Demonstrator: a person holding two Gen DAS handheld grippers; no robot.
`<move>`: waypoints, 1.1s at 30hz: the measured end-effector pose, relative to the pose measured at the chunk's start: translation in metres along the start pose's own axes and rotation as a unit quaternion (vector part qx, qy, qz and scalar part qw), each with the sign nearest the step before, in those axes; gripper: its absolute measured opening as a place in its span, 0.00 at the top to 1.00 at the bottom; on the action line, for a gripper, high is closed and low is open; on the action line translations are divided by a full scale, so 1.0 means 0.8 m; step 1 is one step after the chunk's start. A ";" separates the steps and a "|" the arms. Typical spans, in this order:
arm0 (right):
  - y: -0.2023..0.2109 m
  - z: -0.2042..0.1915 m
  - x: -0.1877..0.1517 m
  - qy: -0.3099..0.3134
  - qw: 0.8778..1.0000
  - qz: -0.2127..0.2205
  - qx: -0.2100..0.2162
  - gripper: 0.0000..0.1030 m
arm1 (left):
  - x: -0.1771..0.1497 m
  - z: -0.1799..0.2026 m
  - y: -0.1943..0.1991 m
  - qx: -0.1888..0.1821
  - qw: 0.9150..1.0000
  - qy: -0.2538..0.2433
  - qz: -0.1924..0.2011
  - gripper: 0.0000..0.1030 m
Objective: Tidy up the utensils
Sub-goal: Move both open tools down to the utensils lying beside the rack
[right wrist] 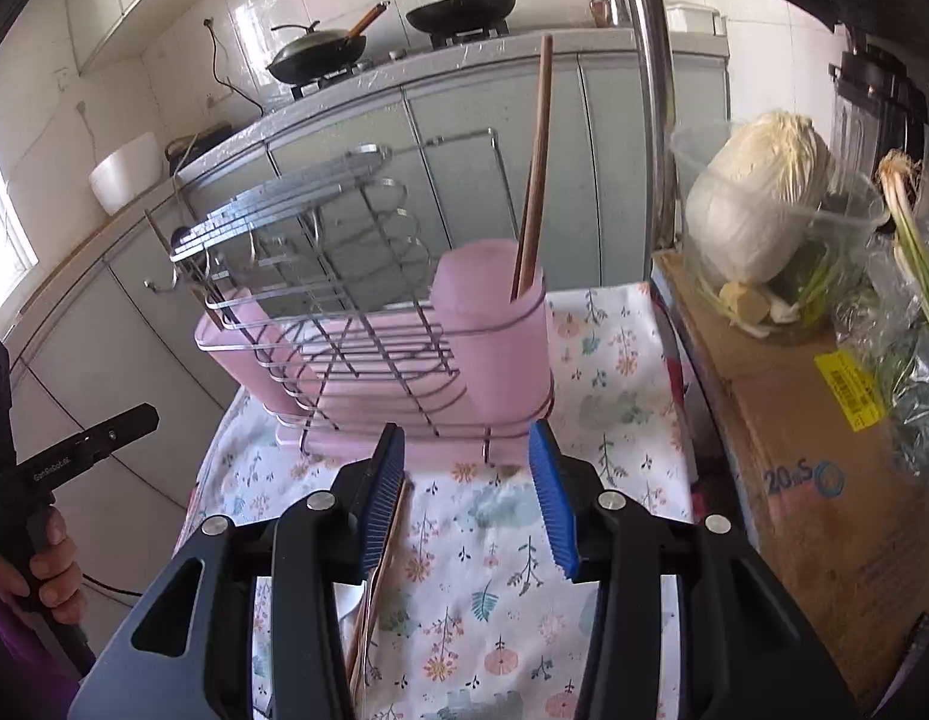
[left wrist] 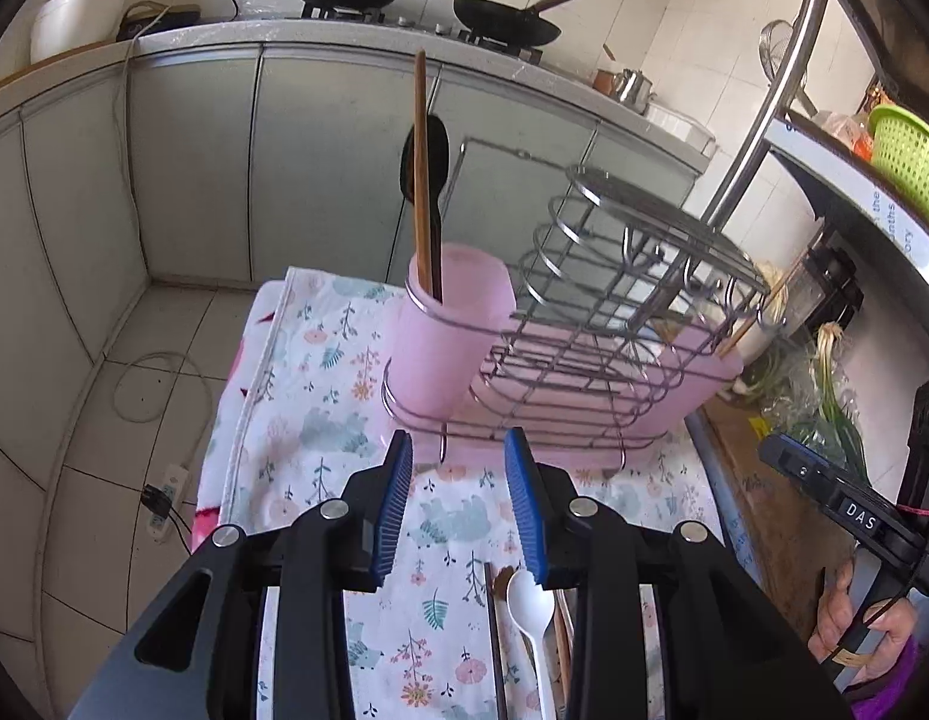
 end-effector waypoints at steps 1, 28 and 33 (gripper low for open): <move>-0.007 0.001 -0.009 -0.003 1.000 -0.010 0.001 0.57 | -0.009 0.000 -0.007 -0.001 1.000 -0.001 -0.010 0.70; -0.140 -0.044 -0.135 -0.106 0.961 -0.225 0.123 0.67 | -0.140 0.001 -0.105 -0.034 0.987 0.009 -0.154 0.74; -0.149 -0.068 -0.131 -0.084 0.963 -0.227 0.115 0.67 | -0.161 0.009 -0.123 -0.037 0.983 -0.006 -0.182 0.77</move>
Point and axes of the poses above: each gripper's, at about its wrist camera, not at the fingertips, and y roughly against the way its jaws point, z to its right, x to its top, the point moved 10 cm from there along -y, roughly the way its jaws point, and after that the axes turned 5 degrees about -x, right-handed, at the moved point
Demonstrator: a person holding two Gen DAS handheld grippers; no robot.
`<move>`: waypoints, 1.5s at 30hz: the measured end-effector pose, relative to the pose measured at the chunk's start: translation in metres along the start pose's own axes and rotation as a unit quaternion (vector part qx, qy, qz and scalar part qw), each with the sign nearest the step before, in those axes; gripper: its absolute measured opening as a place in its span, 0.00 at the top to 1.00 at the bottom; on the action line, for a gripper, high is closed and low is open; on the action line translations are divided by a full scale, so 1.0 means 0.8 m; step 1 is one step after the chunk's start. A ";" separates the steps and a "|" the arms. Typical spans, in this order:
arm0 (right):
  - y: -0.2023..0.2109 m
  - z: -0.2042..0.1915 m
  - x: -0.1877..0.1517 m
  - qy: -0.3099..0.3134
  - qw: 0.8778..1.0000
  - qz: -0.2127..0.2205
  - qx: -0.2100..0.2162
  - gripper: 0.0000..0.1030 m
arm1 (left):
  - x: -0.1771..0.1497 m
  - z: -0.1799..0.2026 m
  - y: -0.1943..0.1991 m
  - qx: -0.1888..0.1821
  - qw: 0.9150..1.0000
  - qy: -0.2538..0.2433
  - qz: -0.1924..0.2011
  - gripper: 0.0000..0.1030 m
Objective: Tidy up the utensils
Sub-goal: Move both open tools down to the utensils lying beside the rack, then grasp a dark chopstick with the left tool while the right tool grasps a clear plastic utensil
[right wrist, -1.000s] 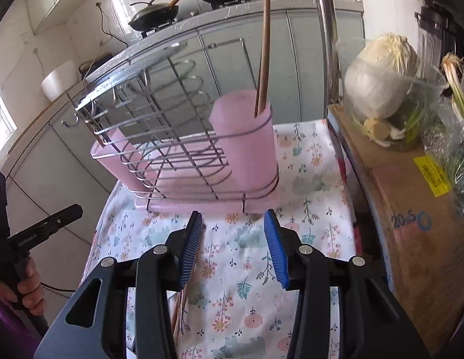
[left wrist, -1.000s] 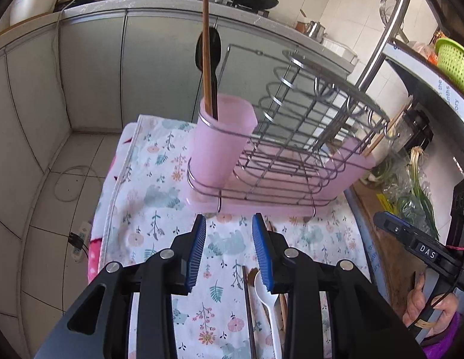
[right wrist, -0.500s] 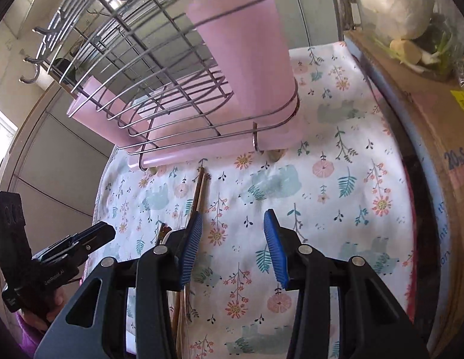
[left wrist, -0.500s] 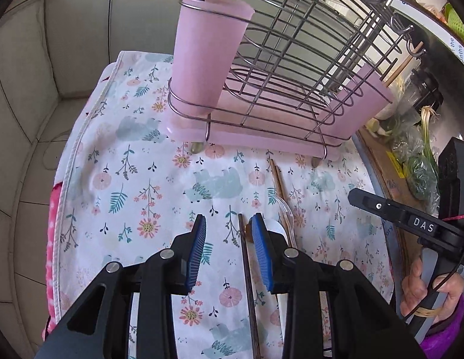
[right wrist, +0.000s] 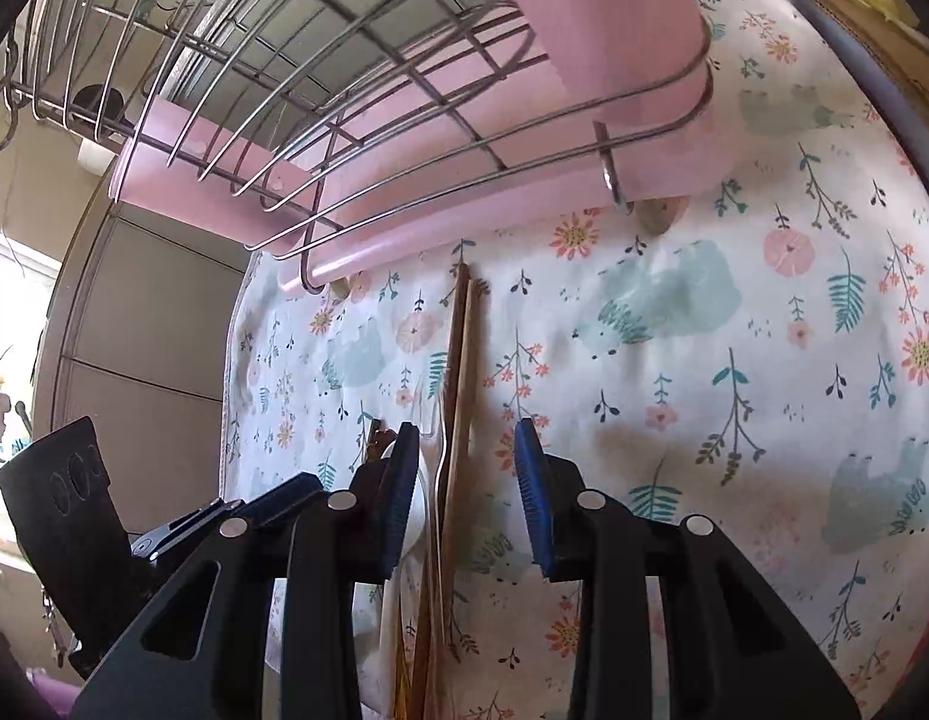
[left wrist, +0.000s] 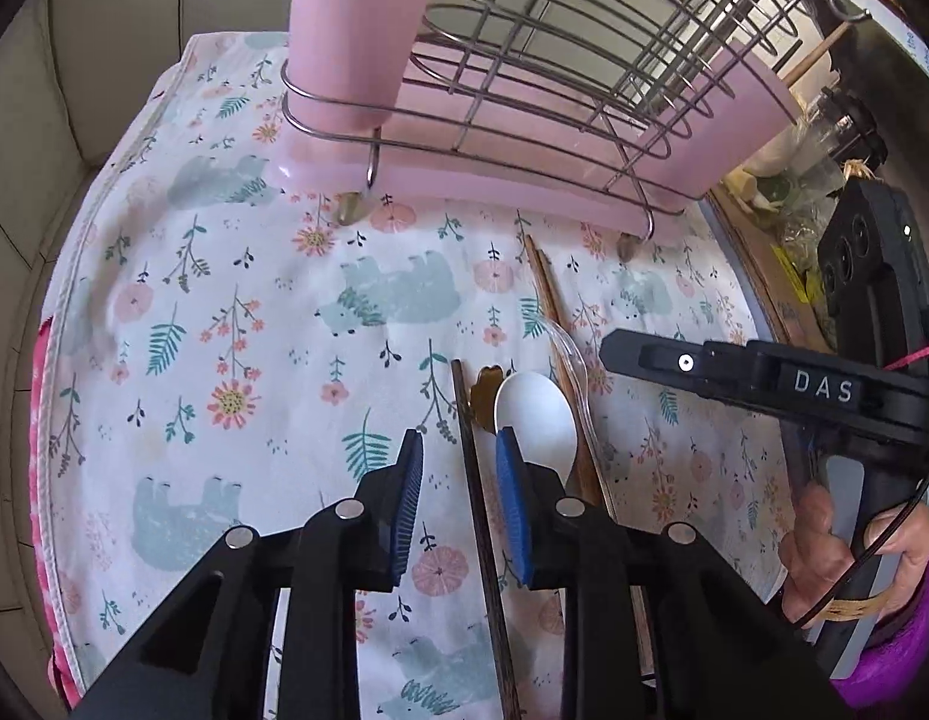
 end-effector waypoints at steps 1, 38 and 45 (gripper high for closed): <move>-0.001 -0.005 0.002 0.007 1.000 0.000 -0.004 0.67 | -0.001 0.001 -0.004 0.001 1.000 -0.003 -0.003 0.77; 0.008 0.064 0.020 0.005 0.997 -0.010 -0.079 0.86 | 0.038 -0.058 -0.023 0.082 0.995 0.011 -0.057 0.94; 0.009 0.063 0.019 0.022 0.995 0.004 -0.092 0.94 | 0.047 -0.058 -0.022 0.077 0.996 0.007 -0.048 0.96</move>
Point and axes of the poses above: each gripper's, at about its wrist camera, not at the fingertips, and y roughly against the way its jaws point, z to its right, x to its top, the point moved 10 cm from there along -y, roughly the way its jaws point, and after that the axes turned 5 degrees about -x, right-handed, at the moved point
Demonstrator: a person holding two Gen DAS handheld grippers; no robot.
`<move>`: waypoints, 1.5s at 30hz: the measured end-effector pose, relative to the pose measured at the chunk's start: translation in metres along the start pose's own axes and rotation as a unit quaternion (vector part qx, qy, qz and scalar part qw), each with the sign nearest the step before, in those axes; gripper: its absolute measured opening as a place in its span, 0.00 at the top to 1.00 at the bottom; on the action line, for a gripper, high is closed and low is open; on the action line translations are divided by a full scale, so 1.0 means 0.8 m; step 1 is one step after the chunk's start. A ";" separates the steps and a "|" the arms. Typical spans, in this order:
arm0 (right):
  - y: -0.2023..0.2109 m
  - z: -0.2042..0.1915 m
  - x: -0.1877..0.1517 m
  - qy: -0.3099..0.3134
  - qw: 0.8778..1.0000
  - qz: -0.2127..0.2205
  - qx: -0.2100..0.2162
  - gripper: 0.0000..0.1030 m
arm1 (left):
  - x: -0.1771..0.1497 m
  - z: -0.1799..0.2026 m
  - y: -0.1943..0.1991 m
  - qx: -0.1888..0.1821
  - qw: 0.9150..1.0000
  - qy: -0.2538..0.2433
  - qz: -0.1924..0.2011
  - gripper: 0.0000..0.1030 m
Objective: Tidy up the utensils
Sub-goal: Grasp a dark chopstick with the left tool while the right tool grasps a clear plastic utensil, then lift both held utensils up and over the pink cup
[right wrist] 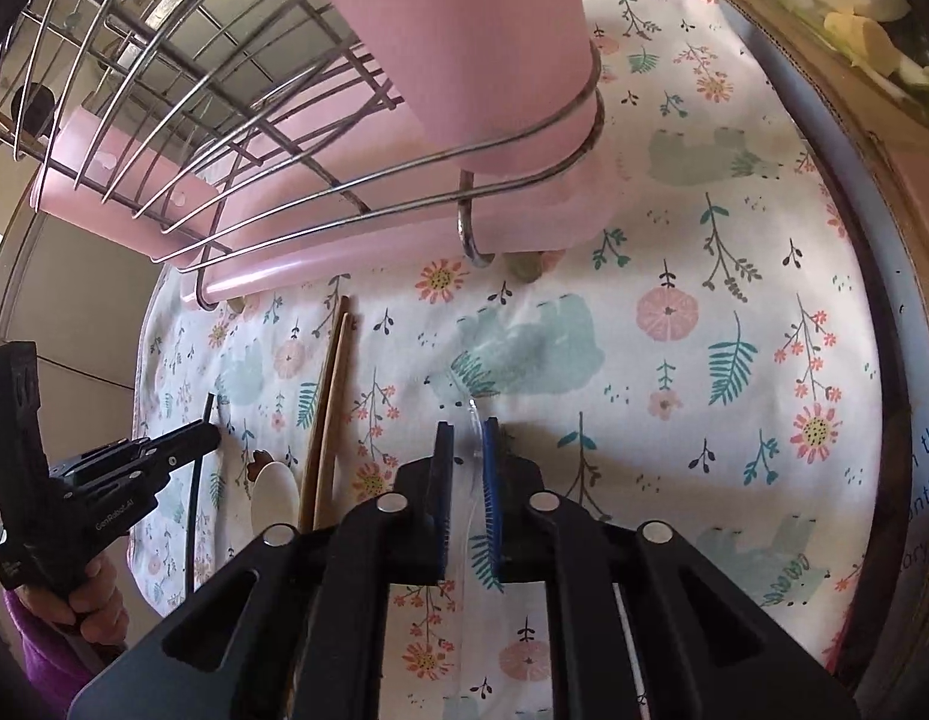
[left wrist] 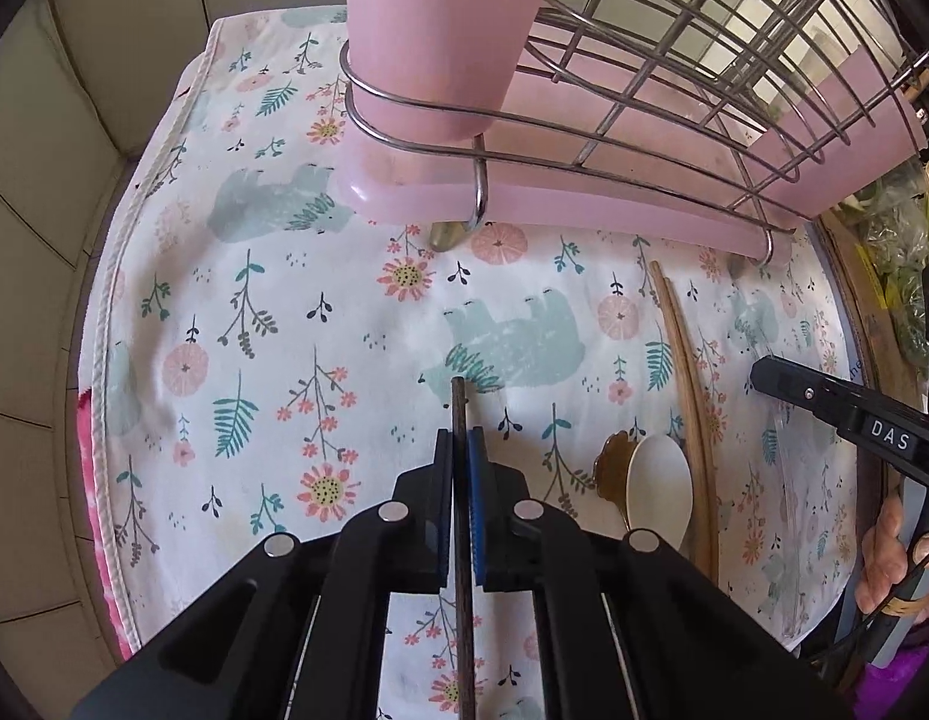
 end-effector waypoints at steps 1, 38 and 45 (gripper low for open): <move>0.000 -0.002 -0.001 -0.002 1.000 0.003 0.005 0.96 | 0.000 -0.001 0.004 -0.002 1.000 0.002 0.005 0.96; 0.333 -0.015 0.083 0.010 0.908 0.410 0.086 0.96 | 0.056 0.043 0.337 -0.040 0.924 -0.014 0.380 0.96; 0.383 -0.022 0.136 0.023 0.865 0.497 0.066 0.96 | 0.092 0.045 0.396 -0.061 0.910 -0.005 0.411 0.96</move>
Point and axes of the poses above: each gripper's, at about its wrist camera, not at the fingertips, and y roughly against the way its jaws point, z to its right, x to its top, the point moved 10 cm from there along -y, roughly the way its jaws point, and after that the axes turned 5 degrees about -x, right-handed, at the moved point
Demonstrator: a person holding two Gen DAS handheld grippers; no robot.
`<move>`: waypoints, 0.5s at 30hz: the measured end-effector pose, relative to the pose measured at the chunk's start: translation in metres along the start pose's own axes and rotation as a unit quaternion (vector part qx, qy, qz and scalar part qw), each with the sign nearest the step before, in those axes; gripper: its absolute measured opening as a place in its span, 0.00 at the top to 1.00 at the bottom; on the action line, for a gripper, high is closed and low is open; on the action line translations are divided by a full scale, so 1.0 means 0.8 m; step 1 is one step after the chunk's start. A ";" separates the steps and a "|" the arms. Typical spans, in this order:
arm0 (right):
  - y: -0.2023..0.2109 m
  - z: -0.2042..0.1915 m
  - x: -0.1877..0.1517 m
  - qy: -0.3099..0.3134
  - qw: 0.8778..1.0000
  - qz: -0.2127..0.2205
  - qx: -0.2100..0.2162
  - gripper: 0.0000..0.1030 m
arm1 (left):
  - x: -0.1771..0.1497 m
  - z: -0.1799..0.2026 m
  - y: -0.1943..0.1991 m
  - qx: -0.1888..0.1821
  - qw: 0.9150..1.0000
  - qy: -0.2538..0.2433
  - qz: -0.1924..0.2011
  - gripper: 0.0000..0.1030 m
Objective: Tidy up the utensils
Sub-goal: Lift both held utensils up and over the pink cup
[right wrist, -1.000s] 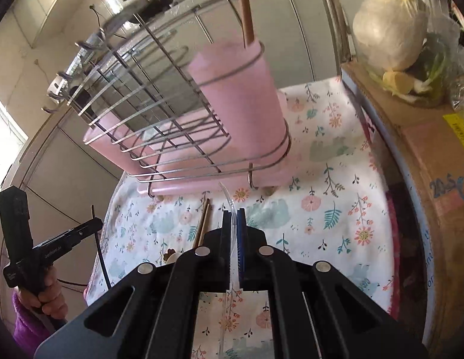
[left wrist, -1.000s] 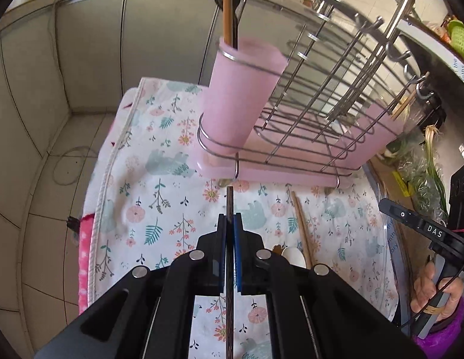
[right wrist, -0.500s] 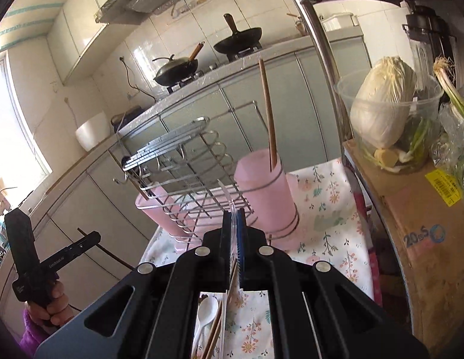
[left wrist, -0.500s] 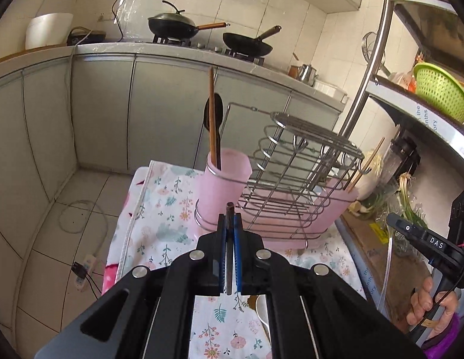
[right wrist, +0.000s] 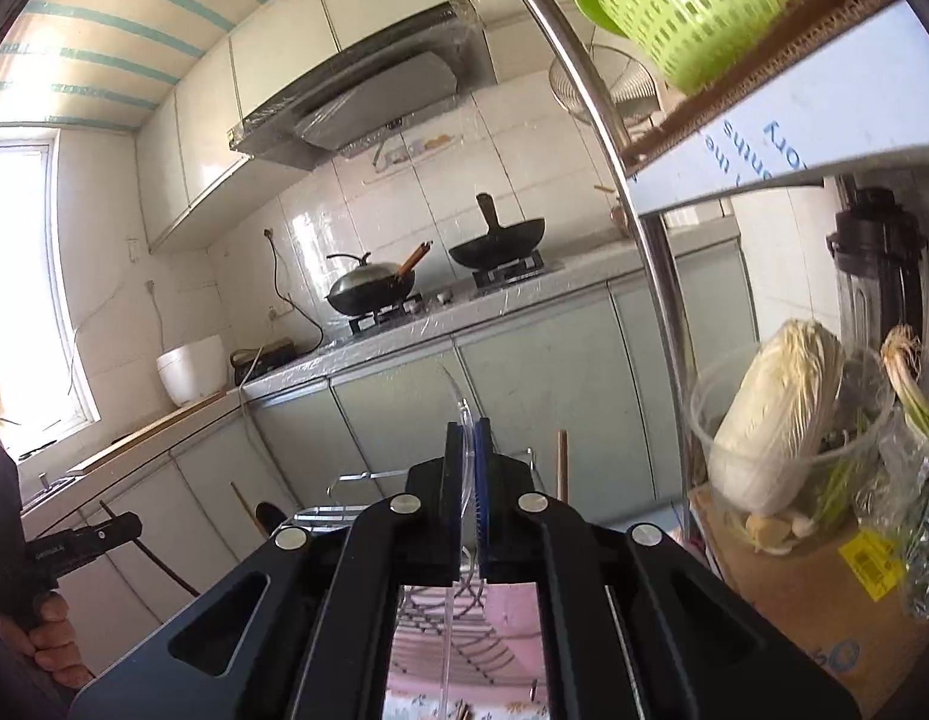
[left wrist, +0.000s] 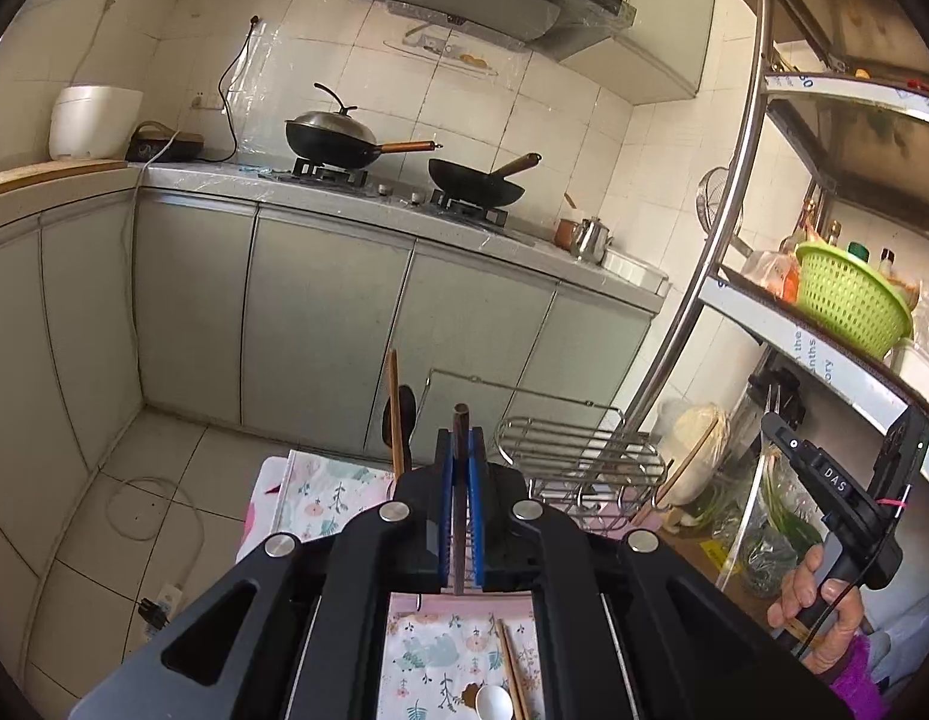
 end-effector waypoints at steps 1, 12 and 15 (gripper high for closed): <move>-0.003 -0.001 0.006 0.006 1.000 0.011 -0.004 0.96 | 0.009 -0.001 0.000 -0.001 1.000 0.004 0.004 0.96; -0.055 -0.005 0.044 0.062 0.993 0.091 -0.039 0.96 | 0.072 -0.013 -0.028 0.019 0.999 -0.014 0.031 0.96; -0.070 -0.004 0.042 0.079 0.990 0.103 -0.050 0.96 | 0.070 -0.015 -0.046 0.031 0.999 -0.027 0.027 0.96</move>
Point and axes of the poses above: each gripper's, at about its wrist camera, not at the fingertips, and y roughly against the way its jaws point, z to its right, x to its top, the point moved 10 cm from there along -y, roughly the way its jaws point, and after that the axes turned 5 degrees about -x, right-handed, at the moved point
